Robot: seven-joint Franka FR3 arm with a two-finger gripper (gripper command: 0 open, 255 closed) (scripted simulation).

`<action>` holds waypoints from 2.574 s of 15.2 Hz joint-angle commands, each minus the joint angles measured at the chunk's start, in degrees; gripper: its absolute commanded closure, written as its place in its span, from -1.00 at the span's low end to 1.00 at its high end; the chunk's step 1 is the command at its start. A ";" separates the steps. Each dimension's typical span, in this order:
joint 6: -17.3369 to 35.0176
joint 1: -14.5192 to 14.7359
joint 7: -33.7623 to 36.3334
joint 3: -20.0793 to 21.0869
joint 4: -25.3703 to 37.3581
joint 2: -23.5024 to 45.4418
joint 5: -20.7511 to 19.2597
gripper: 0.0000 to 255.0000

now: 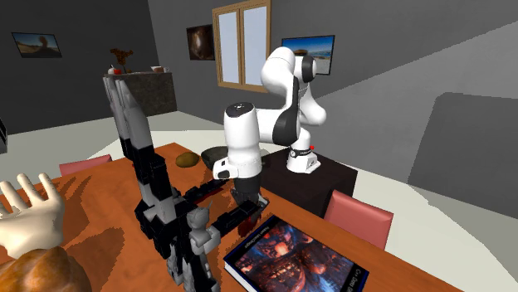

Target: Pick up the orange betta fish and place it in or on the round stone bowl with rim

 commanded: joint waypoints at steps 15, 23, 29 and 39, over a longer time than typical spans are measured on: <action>-10.23 -0.16 -0.25 0.53 6.33 -3.99 0.93 1.00; -15.96 -0.04 -0.24 0.68 11.19 -4.89 1.16 1.00; -20.54 0.17 -0.18 0.77 15.71 -4.96 1.19 1.00; -16.52 -6.98 -9.24 -1.55 -2.15 -18.84 4.30 1.00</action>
